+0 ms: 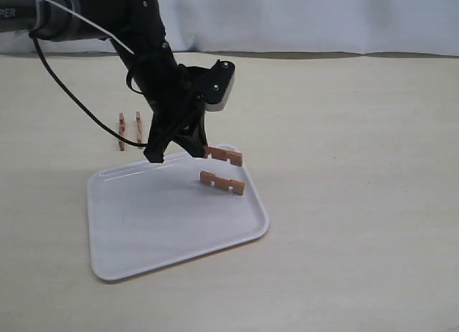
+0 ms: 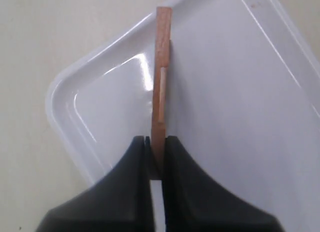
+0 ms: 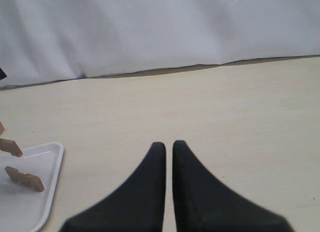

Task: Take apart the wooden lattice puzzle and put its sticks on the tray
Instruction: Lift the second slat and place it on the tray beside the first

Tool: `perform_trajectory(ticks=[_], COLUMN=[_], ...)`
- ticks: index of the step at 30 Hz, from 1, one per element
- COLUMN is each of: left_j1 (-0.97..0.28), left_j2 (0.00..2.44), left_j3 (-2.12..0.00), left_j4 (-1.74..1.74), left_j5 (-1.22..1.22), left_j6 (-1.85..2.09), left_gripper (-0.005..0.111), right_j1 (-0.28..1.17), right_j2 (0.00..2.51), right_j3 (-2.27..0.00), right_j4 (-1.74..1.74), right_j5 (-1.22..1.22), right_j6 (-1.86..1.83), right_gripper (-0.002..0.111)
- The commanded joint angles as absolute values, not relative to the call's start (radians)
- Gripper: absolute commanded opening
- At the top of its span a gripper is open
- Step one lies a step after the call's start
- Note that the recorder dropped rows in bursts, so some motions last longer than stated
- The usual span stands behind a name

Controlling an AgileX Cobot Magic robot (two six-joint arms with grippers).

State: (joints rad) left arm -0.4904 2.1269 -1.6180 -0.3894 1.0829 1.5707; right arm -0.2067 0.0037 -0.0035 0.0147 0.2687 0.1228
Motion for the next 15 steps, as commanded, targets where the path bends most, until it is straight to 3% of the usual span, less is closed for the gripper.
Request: perform_trajectory(ticks=[1, 15], left_j1=[-0.515, -0.524], left_j2=[2.134, 2.165], left_j3=[-1.619, -1.619], left_j4=[-0.403, -0.401], left_j5=[1.114, 1.097], left_j6=[1.567, 1.567], left_gripper=[0.0, 0.0], right_j1=[-0.207, -0.207], right_j2=[0.0, 0.0], right_j3=[0.0, 0.0], right_j4=[0.014, 0.014], right_j5=[0.26, 0.26], right_j6=[0.123, 0.123], right_gripper=[0.005, 0.005])
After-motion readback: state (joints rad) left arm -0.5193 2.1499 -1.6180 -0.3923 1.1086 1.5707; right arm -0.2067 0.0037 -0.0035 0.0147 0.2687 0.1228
